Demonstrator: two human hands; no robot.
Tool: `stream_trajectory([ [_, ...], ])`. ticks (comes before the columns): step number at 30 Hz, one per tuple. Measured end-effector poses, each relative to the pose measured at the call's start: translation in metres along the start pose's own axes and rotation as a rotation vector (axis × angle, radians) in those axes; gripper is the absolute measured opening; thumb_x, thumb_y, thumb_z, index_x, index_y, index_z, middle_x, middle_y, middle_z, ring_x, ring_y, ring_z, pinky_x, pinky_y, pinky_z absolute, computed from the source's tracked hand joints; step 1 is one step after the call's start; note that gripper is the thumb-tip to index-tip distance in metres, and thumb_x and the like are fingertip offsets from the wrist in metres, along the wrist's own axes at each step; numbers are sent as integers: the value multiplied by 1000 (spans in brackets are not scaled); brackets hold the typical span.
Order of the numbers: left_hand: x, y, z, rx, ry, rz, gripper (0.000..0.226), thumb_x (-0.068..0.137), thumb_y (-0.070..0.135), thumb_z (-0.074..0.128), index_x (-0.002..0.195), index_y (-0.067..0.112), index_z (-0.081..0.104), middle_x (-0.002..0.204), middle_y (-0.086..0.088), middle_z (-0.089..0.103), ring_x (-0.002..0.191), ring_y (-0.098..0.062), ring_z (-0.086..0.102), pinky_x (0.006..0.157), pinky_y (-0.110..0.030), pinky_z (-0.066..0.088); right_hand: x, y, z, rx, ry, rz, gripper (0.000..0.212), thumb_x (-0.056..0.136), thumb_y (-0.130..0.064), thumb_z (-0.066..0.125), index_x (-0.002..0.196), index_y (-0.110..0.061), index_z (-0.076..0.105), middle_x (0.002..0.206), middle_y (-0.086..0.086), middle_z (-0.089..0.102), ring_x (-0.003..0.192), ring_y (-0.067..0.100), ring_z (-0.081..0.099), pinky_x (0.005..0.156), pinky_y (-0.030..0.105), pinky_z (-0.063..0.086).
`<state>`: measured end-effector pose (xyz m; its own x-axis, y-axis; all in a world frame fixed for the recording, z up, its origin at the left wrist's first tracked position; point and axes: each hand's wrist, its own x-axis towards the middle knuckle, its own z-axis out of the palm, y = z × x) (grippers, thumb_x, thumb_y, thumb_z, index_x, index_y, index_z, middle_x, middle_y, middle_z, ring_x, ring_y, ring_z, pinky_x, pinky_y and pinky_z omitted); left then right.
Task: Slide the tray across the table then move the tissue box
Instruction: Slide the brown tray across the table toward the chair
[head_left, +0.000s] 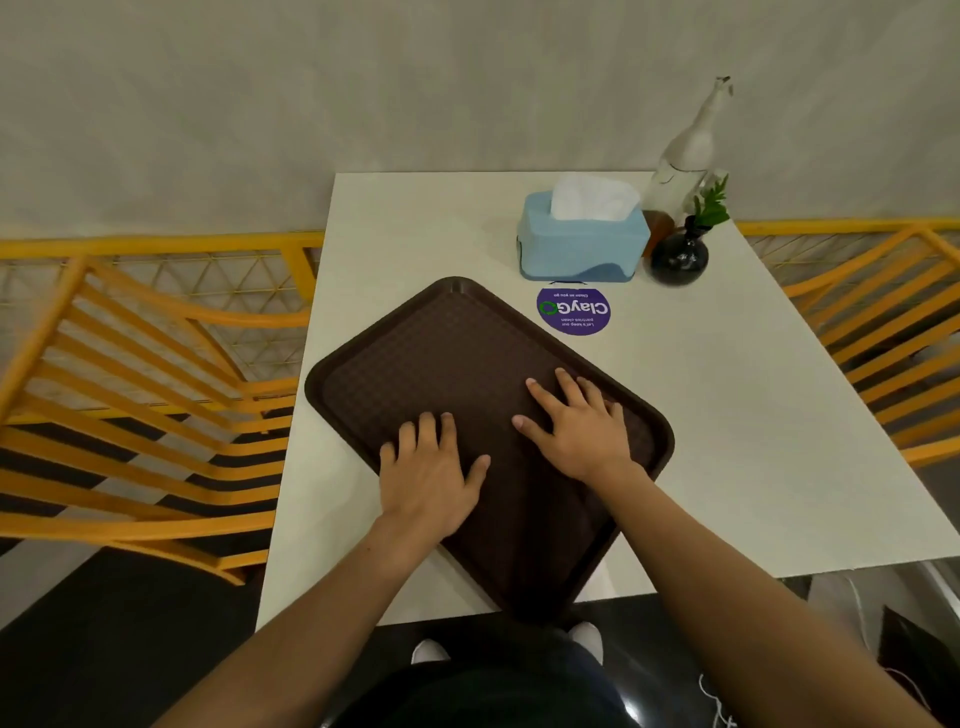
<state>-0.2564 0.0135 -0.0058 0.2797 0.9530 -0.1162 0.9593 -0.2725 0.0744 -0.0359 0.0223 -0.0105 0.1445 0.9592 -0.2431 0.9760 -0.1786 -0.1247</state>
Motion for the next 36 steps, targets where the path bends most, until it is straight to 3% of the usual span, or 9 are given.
stream_trajectory([
  [4,2,-11,4,-35,-13,-52,84,95,72,20,160,17,23,165,-12,24,149,-34,23,120,-57,20,-3,-17,-5,-52,45,-26,73,90,-81,23,154,-45,27,161,4,29,144,36,27,110,60,29],
  [8,6,-28,13,-93,-16,-62,88,94,74,14,162,18,11,170,-11,10,156,-33,5,123,-57,9,6,-19,-17,-19,96,-151,59,98,-66,38,146,-34,46,149,4,43,136,29,38,107,50,41],
  [11,12,-41,18,-87,-9,-34,90,93,76,8,163,19,5,171,-10,3,156,-31,-2,124,-56,5,15,-20,-17,-31,109,-301,57,100,-58,44,150,-32,42,160,4,32,146,28,27,114,49,34],
  [14,23,-51,18,-70,-13,-11,91,92,77,5,163,20,3,171,-9,1,156,-29,-4,125,-54,2,21,-22,-9,-37,93,-356,56,102,-57,36,152,-33,38,164,1,26,151,26,16,119,48,22],
  [18,41,-64,15,-54,-11,34,92,91,80,5,163,23,3,171,-6,2,157,-26,-3,125,-52,3,25,-18,1,-71,131,-366,60,103,-60,24,154,-33,35,163,2,31,150,25,24,119,44,17],
  [25,60,-83,12,-55,4,127,92,90,83,7,163,26,6,171,-1,5,156,-20,-3,126,-46,2,16,-28,19,-1,147,-278,67,101,-62,7,158,-31,22,166,4,22,153,27,17,119,41,15],
  [29,68,-93,10,-45,-8,176,93,89,85,8,163,29,5,171,1,4,156,-19,-2,126,-45,2,7,-40,24,50,162,-222,65,103,-59,11,158,-29,26,166,5,23,152,28,18,118,40,14],
  [36,82,-121,4,-31,-18,263,94,88,86,10,162,29,7,171,1,5,156,-18,-2,126,-44,2,-4,-73,30,67,217,-118,59,105,-53,24,155,-24,37,162,10,33,149,33,26,118,47,29],
])
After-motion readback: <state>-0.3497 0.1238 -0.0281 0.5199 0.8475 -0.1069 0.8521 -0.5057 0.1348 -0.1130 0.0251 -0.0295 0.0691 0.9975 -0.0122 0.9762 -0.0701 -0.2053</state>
